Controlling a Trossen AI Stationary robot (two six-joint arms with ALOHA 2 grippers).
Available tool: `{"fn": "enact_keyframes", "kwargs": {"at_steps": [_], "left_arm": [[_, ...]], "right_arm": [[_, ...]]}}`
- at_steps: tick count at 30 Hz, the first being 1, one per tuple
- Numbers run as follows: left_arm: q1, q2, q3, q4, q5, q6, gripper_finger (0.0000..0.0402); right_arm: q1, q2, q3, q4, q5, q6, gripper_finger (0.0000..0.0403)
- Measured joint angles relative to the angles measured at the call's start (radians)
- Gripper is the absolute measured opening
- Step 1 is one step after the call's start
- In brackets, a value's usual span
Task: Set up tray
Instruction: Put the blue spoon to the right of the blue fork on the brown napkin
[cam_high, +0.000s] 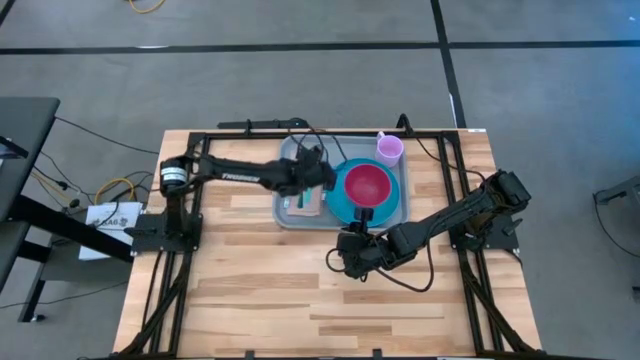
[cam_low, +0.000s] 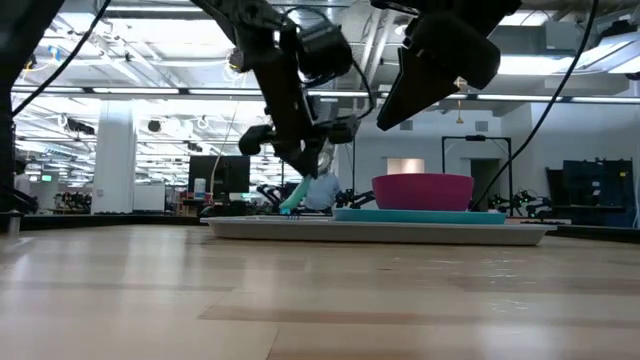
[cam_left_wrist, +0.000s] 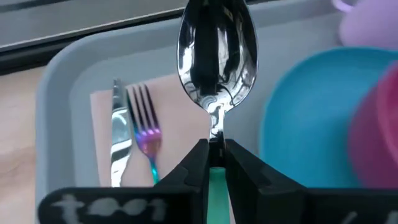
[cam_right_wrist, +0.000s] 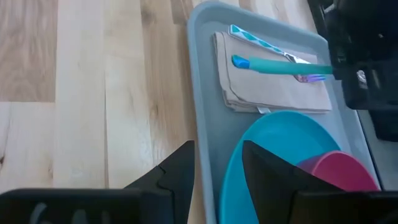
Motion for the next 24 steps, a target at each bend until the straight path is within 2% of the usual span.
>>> {"fn": "enact_keyframes", "kwargs": {"at_steps": [8,16,24], "left_arm": [[0.060,0.053,0.003,0.111,0.085,-0.027,0.0027],[0.061,0.108,-0.001,0.127,0.071,-0.064,0.0026],[0.067,0.160,-0.001,0.124,0.087,-0.114,0.0048]], "right_arm": [[-0.028,0.000,0.000,-0.004,0.000,-0.009,0.0129],[-0.056,0.000,0.000,-0.005,0.000,-0.001,0.0129],[-0.058,0.000,0.000,-0.005,0.000,0.002,0.0129]]}}
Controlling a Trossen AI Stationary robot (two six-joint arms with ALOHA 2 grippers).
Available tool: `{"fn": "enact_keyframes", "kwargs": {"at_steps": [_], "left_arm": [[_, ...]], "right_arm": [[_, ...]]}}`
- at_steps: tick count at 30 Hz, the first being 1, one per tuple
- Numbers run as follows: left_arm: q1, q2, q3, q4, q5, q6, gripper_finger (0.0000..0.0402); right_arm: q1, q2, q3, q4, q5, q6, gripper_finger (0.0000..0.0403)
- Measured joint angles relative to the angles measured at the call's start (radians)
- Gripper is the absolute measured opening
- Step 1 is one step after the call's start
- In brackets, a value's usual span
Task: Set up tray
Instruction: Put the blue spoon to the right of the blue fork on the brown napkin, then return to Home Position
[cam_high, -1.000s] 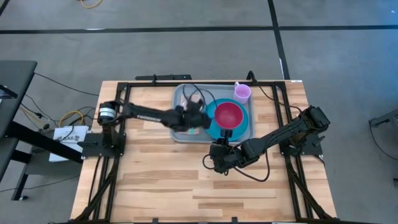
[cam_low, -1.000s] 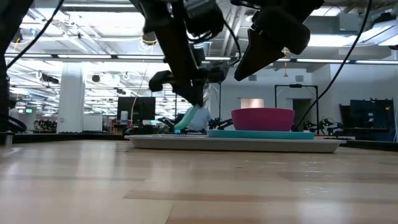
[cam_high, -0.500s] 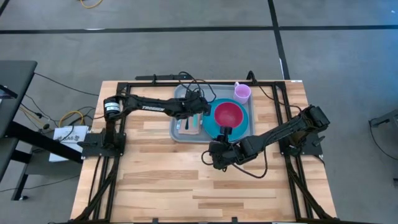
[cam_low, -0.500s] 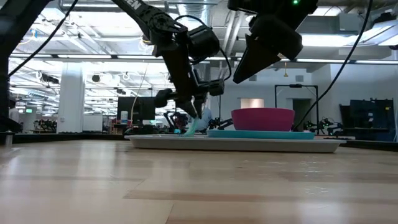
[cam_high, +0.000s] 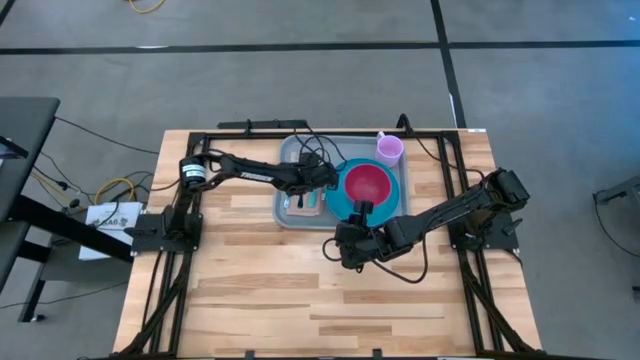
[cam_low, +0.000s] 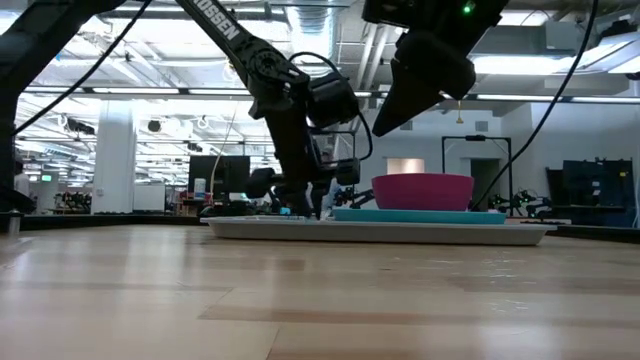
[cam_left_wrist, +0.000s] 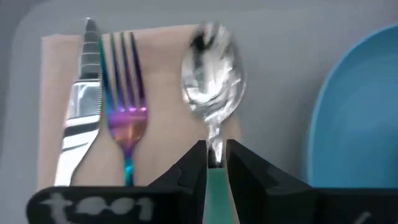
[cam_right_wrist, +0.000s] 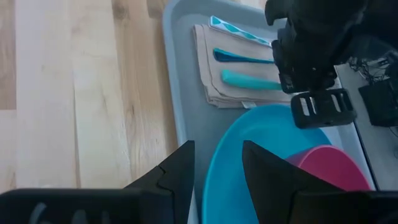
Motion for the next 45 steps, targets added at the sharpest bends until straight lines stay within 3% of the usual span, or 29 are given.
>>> {"fn": "enact_keyframes", "kwargs": {"at_steps": [10,16,20,25,32,34,37,41,45], "left_arm": [[0.000,0.006,0.000,0.009,-0.029,-0.018,0.0056],[0.010,0.002,0.045,-0.046,-0.006,0.112,0.0057],[0.014,-0.011,0.154,-0.193,0.040,0.245,0.0057],[0.005,-0.020,0.394,-0.585,0.049,0.383,0.0057],[-0.070,-0.022,0.797,-1.224,-0.221,0.390,0.0057],[-0.098,-0.033,0.872,-1.237,-0.273,0.471,0.0057],[-0.138,-0.078,0.931,-1.226,-0.199,0.676,0.0057],[-0.181,-0.134,0.964,-1.239,-0.153,0.657,0.0057],[-0.206,-0.219,0.958,-1.240,-0.161,0.658,0.0057]], "right_arm": [[0.000,0.000,0.000,0.000,0.000,0.000,0.0129],[0.000,0.000,0.000,0.000,0.000,-0.001,0.0129],[0.000,0.000,0.000,-0.009,0.000,-0.003,0.0129],[0.003,0.000,0.000,-0.071,0.000,0.022,0.0129],[-0.024,0.000,0.000,-0.110,0.065,-0.028,0.0129],[-0.048,0.000,0.000,-0.110,0.082,-0.036,0.0129],[-0.083,0.000,0.006,-0.128,0.088,-0.036,0.0129],[-0.114,0.000,0.022,-0.191,0.084,0.022,0.0129],[-0.110,-0.007,0.037,-0.367,0.084,0.171,0.0129]]}}
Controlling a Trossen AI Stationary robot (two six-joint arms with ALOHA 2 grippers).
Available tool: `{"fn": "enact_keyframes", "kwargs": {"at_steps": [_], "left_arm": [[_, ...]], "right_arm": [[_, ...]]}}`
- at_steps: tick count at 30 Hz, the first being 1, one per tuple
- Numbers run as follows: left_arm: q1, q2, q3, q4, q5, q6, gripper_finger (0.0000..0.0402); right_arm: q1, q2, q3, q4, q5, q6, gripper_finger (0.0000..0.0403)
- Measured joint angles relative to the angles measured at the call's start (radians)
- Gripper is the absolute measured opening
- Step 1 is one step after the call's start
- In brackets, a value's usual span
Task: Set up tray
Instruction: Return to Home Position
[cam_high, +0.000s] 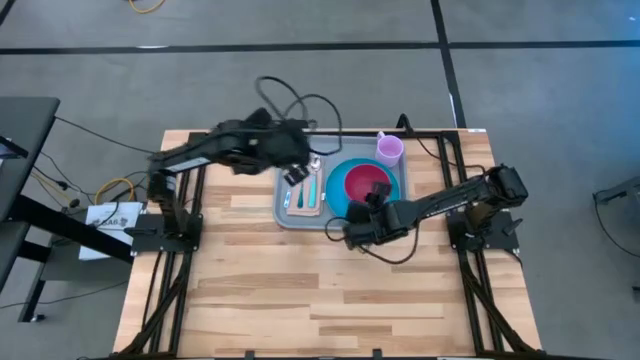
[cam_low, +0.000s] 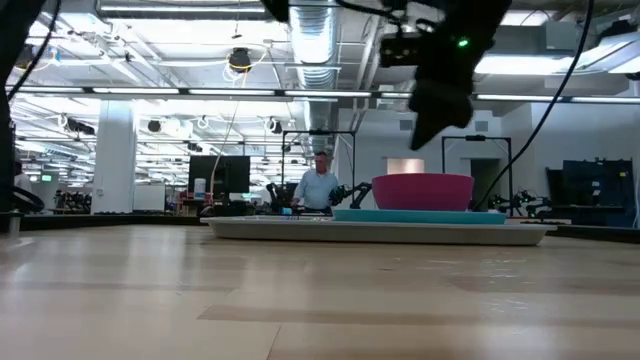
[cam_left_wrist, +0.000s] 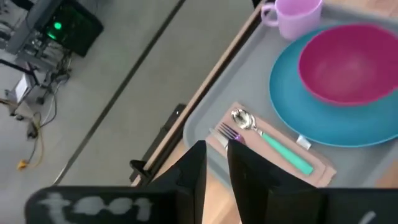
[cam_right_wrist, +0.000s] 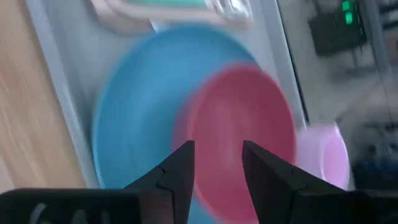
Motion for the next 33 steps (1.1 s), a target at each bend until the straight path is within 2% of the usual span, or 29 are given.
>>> {"fn": "enact_keyframes", "kwargs": {"at_steps": [4,9,13,18,21,24,26,28,31,33], "left_arm": [[-0.017,-0.099,-0.023,0.001,0.007,-0.018,0.0057],[-0.049,-0.259,-0.132,0.000,0.038,-0.064,0.0057],[-0.091,-0.409,-0.339,0.001,0.005,-0.140,0.0057],[-0.160,-0.618,-0.707,0.042,-0.017,-0.272,0.0057],[-0.216,-0.718,-0.951,0.181,0.015,-0.293,0.0057],[-0.267,-0.820,-1.190,0.363,-0.017,-0.286,0.0057],[-0.293,-0.883,-1.339,0.528,-0.027,-0.285,0.0057],[-0.315,-0.932,-1.473,0.733,0.008,-0.228,0.0057],[-0.340,-0.981,-1.626,0.982,0.077,-0.112,0.0057],[-0.343,-1.010,-1.690,1.059,0.072,-0.094,0.0057]], "right_arm": [[0.067,-0.019,0.001,-0.202,0.042,0.180,0.0129],[0.201,-0.033,-0.002,-0.395,0.203,0.390,0.0129],[0.310,-0.038,-0.002,-0.439,0.284,0.482,0.0129],[0.407,-0.049,-0.002,-0.418,0.346,0.483,0.0129],[0.437,-0.072,-0.002,-0.414,0.367,0.482,0.0129],[0.464,-0.113,-0.002,-0.406,0.378,0.489,0.0129],[0.485,-0.152,-0.002,-0.403,0.420,0.514,0.0129],[0.507,-0.196,-0.002,-0.408,0.445,0.521,0.0129],[0.529,-0.290,-0.002,-0.409,0.430,0.460,0.0129],[0.540,-0.371,-0.002,-0.415,0.376,0.431,0.0129]]}}
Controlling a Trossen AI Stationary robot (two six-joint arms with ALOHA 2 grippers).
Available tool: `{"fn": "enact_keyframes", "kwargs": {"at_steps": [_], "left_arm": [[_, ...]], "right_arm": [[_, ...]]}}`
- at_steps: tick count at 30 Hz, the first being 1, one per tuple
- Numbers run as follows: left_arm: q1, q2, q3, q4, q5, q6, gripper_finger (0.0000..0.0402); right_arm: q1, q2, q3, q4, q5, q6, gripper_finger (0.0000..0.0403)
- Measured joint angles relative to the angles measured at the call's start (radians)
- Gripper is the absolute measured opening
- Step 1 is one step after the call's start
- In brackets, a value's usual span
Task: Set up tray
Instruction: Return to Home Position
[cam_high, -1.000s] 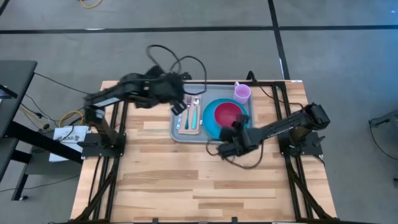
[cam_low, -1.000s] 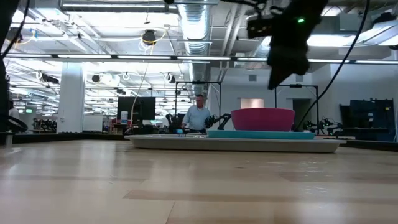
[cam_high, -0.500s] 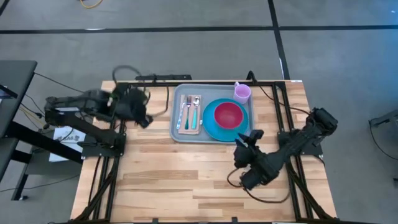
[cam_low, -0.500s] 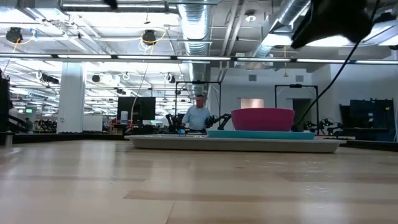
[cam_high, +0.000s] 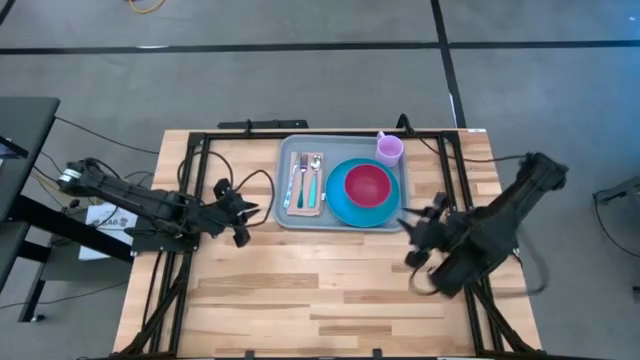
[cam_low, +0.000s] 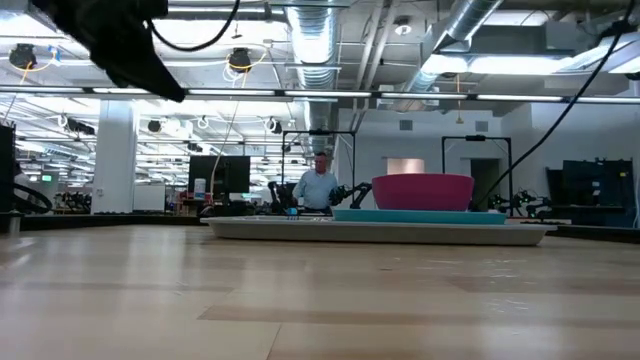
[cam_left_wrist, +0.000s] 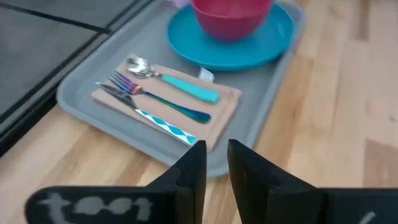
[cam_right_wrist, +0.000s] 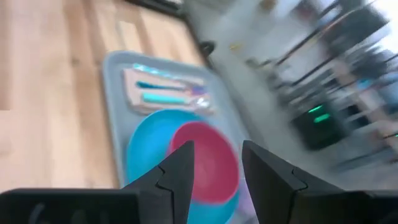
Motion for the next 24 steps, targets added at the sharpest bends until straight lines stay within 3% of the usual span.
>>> {"fn": "enact_keyframes", "kwargs": {"at_steps": [3,6,9,15,20,24], "left_arm": [[0.000,-0.041,-0.060,0.071,-0.049,-0.038,0.0057],[-0.001,-0.075,-0.090,0.147,-0.061,0.010,0.0057],[-0.001,-0.093,-0.108,0.172,-0.091,0.046,0.0057],[-0.003,-0.094,-0.109,0.173,-0.064,0.016,0.0057],[-0.008,-0.066,-0.109,0.215,0.021,-0.003,0.0057],[-0.013,-0.039,-0.109,0.274,0.007,0.044,0.0057]], "right_arm": [[0.016,-0.135,0.000,-0.016,-0.097,0.031,0.0129],[0.062,-0.256,-0.014,0.002,-0.099,0.025,0.0129],[0.128,-0.377,-0.104,0.140,-0.091,-0.016,0.0129],[0.235,-0.542,-0.458,0.666,-0.059,-0.224,0.0129],[0.228,-0.578,-0.743,1.198,-0.068,-0.460,0.0129],[0.173,-0.577,-0.919,1.603,-0.152,-0.671,0.0129]]}}
